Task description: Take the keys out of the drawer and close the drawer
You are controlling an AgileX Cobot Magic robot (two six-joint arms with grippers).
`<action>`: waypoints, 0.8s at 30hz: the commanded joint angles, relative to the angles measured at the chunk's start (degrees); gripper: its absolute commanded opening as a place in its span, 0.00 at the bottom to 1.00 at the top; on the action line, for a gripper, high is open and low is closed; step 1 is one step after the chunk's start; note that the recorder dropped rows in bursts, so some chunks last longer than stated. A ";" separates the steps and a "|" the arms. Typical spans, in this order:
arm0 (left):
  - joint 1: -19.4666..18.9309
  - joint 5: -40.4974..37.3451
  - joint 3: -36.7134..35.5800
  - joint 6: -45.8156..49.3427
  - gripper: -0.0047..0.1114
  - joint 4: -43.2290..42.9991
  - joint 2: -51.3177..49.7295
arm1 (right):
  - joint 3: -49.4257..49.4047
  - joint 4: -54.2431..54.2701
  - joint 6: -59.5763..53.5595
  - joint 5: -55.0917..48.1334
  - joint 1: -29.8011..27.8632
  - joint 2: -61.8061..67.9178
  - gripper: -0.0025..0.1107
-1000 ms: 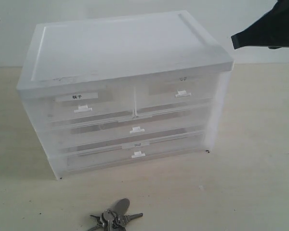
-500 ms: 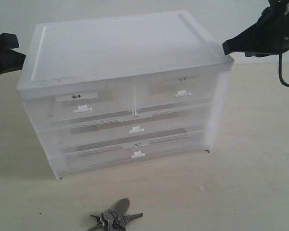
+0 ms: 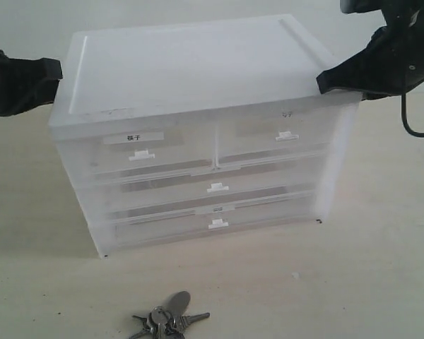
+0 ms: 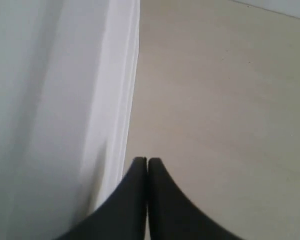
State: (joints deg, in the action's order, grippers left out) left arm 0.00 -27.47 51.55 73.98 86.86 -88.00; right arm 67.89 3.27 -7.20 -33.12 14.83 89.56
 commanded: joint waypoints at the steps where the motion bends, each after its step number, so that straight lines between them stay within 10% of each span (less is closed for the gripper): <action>1: 0.59 -1.91 1.85 0.45 0.08 1.25 0.01 | 0.30 2.14 -0.38 -2.96 4.74 -1.18 0.02; 24: 0.59 3.51 0.44 1.10 0.08 1.78 3.74 | 0.30 -5.33 1.62 -6.72 13.02 -2.01 0.02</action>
State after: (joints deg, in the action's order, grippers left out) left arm -1.20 -20.15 52.92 75.03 88.22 -86.91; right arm 68.03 -3.27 -6.61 -41.33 26.23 87.46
